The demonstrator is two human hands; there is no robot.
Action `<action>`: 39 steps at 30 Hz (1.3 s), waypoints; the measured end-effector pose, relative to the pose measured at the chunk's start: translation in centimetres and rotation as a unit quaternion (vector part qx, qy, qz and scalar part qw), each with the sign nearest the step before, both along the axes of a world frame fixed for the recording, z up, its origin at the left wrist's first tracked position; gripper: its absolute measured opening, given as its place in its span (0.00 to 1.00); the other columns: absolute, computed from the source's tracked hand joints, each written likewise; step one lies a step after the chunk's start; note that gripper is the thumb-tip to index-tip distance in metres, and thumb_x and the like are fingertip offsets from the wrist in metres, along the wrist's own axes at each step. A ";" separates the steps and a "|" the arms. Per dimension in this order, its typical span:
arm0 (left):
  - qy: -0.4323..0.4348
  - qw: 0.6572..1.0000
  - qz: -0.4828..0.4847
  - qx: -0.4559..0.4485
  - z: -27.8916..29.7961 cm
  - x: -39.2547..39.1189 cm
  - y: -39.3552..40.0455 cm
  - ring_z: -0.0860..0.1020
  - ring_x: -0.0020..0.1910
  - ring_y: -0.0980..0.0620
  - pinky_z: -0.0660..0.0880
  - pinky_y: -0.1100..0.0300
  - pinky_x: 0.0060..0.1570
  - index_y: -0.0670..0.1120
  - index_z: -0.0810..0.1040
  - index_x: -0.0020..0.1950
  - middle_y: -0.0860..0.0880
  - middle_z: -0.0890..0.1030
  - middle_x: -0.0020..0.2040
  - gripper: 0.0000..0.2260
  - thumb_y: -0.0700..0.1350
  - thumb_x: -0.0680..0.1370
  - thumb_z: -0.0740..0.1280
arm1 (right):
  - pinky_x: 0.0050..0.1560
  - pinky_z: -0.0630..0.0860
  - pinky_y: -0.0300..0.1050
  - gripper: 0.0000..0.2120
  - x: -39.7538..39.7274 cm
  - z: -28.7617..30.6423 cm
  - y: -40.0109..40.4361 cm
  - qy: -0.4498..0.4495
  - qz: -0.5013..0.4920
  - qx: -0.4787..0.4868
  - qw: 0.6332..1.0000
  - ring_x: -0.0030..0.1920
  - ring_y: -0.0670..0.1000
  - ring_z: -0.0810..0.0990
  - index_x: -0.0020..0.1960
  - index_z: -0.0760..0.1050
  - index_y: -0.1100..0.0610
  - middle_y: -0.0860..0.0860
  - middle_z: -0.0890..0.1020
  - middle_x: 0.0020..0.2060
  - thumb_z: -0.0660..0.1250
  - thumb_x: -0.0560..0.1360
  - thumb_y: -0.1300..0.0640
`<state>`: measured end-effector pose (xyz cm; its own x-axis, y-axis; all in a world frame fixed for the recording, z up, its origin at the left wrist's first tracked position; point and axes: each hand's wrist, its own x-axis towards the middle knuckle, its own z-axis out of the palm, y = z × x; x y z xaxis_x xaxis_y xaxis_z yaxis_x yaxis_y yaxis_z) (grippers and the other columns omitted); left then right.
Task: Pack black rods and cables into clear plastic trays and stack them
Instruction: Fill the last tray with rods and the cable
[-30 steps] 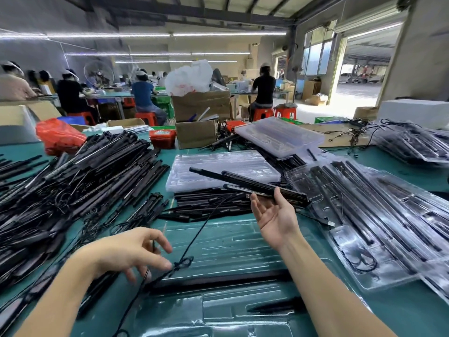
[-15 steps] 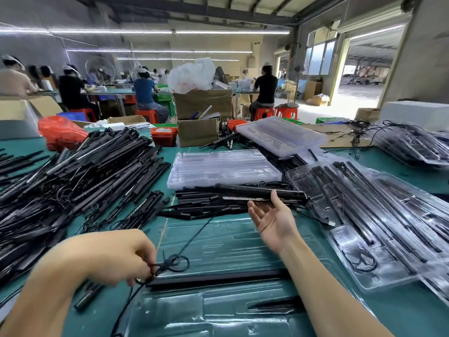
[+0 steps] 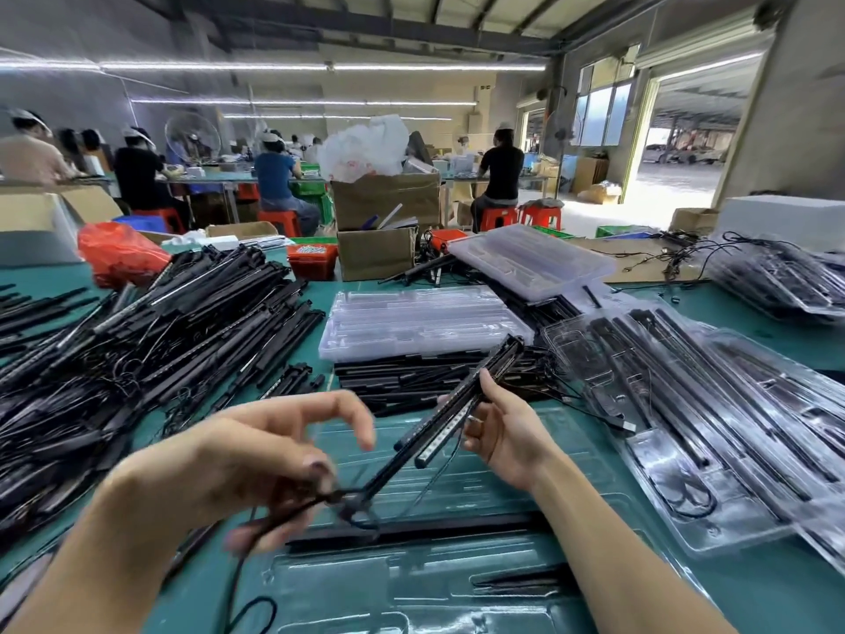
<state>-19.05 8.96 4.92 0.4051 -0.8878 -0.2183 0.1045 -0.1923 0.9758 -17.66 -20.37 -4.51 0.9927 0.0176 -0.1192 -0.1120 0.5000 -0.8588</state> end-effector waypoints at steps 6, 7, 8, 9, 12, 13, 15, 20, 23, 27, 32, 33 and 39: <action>-0.170 0.951 0.011 0.257 0.1 0.5 -3.9 0.77 0.27 0.51 0.72 0.62 0.28 0.55 0.78 0.60 0.43 0.84 0.36 0.21 0.67 0.75 0.67 | 0.22 0.72 0.41 0.22 0.5 -0.5 -1.4 0.008 -0.020 0.100 0.995 0.21 0.49 0.72 0.36 0.78 0.57 0.52 0.77 0.29 0.64 0.77 0.40; -0.183 0.946 0.035 0.265 0.2 0.7 -4.5 0.76 0.27 0.51 0.71 0.62 0.29 0.54 0.79 0.58 0.44 0.84 0.36 0.20 0.67 0.77 0.64 | 0.19 0.67 0.39 0.20 0.7 -0.5 -1.5 -0.001 -0.012 0.103 0.995 0.19 0.47 0.68 0.37 0.74 0.56 0.50 0.74 0.27 0.64 0.76 0.40; -0.196 0.943 0.068 0.259 0.0 1.1 -5.2 0.75 0.26 0.52 0.70 0.62 0.28 0.52 0.79 0.57 0.44 0.84 0.35 0.19 0.65 0.79 0.62 | 0.17 0.64 0.38 0.20 0.8 -0.6 -1.5 -0.009 -0.002 0.093 0.996 0.18 0.47 0.65 0.37 0.72 0.55 0.49 0.71 0.25 0.63 0.75 0.39; -0.208 0.941 0.111 0.245 -0.2 1.5 -6.1 0.74 0.26 0.52 0.70 0.62 0.28 0.50 0.79 0.57 0.45 0.84 0.35 0.18 0.63 0.80 0.61 | 0.17 0.63 0.38 0.22 0.9 -0.6 -1.5 -0.013 0.009 0.076 0.997 0.18 0.46 0.64 0.35 0.73 0.55 0.49 0.69 0.25 0.62 0.74 0.37; -0.222 0.935 0.200 0.192 -1.2 2.2 -8.9 0.77 0.30 0.54 0.73 0.62 0.28 0.49 0.79 0.56 0.48 0.85 0.39 0.19 0.63 0.80 0.61 | 0.20 0.69 0.39 0.28 0.6 -0.7 -1.3 0.010 0.026 0.019 0.999 0.20 0.48 0.70 0.34 0.79 0.56 0.50 0.73 0.26 0.62 0.73 0.31; -0.216 0.938 0.199 0.185 -1.6 2.2 -9.9 0.79 0.32 0.54 0.74 0.62 0.29 0.49 0.78 0.56 0.49 0.85 0.40 0.20 0.64 0.79 0.62 | 0.23 0.72 0.41 0.31 0.4 -0.6 -1.1 0.021 0.035 0.009 0.999 0.21 0.50 0.73 0.38 0.80 0.58 0.51 0.75 0.26 0.62 0.74 0.30; -0.203 0.947 0.163 0.188 -2.6 1.8 -11.7 0.82 0.34 0.53 0.76 0.62 0.29 0.49 0.78 0.56 0.49 0.86 0.41 0.22 0.66 0.77 0.64 | 0.28 0.76 0.47 0.33 0.2 -0.3 -0.7 0.015 0.038 -0.002 0.999 0.26 0.54 0.78 0.48 0.78 0.63 0.54 0.79 0.29 0.63 0.73 0.31; -0.081 0.982 0.116 0.127 -3.9 1.0 -13.6 0.84 0.34 0.49 0.75 0.64 0.29 0.44 0.74 0.55 0.43 0.86 0.43 0.09 0.48 0.80 0.67 | 0.31 0.80 0.47 0.27 0.0 -0.2 -0.4 -0.093 -0.026 0.048 0.994 0.30 0.53 0.82 0.50 0.73 0.58 0.56 0.82 0.36 0.75 0.62 0.40; -0.051 0.987 0.123 0.088 -3.5 1.1 -12.5 0.80 0.28 0.52 0.71 0.65 0.25 0.45 0.76 0.48 0.45 0.84 0.37 0.01 0.41 0.78 0.66 | 0.28 0.77 0.42 0.30 0.1 -0.2 -0.3 -0.135 -0.010 0.038 0.990 0.30 0.51 0.80 0.46 0.77 0.57 0.55 0.81 0.35 0.81 0.58 0.36; 0.022 0.994 0.112 -0.001 -1.3 1.6 -10.4 0.69 0.21 0.55 0.64 0.66 0.20 0.46 0.79 0.43 0.47 0.75 0.28 0.06 0.45 0.68 0.69 | 0.28 0.62 0.38 0.40 0.2 0.4 -0.1 -0.139 0.043 -0.012 0.989 0.30 0.46 0.70 0.51 0.74 0.57 0.51 0.75 0.36 0.75 0.56 0.25; -0.058 0.963 0.206 -0.166 2.1 1.7 -9.7 0.74 0.29 0.53 0.72 0.63 0.27 0.50 0.81 0.36 0.49 0.77 0.34 0.05 0.49 0.62 0.71 | 0.27 0.61 0.38 0.31 -1.3 2.8 0.3 -0.161 0.292 -0.086 0.939 0.29 0.45 0.70 0.56 0.80 0.58 0.51 0.76 0.35 0.67 0.72 0.30; -0.095 0.947 0.250 -0.180 2.8 1.8 -9.7 0.76 0.33 0.54 0.75 0.62 0.32 0.51 0.81 0.35 0.50 0.78 0.36 0.07 0.51 0.60 0.71 | 0.25 0.63 0.37 0.33 -1.7 3.4 0.8 -0.163 0.365 -0.122 0.909 0.28 0.46 0.71 0.60 0.78 0.62 0.51 0.77 0.35 0.66 0.74 0.33; -0.083 0.910 0.302 -0.273 5.2 1.6 -10.6 0.84 0.56 0.44 0.82 0.50 0.47 0.45 0.77 0.44 0.45 0.84 0.58 0.07 0.47 0.72 0.65 | 0.29 0.74 0.38 0.25 -3.6 6.8 4.0 -0.157 0.548 -0.288 0.770 0.39 0.49 0.81 0.71 0.65 0.69 0.63 0.84 0.48 0.62 0.81 0.54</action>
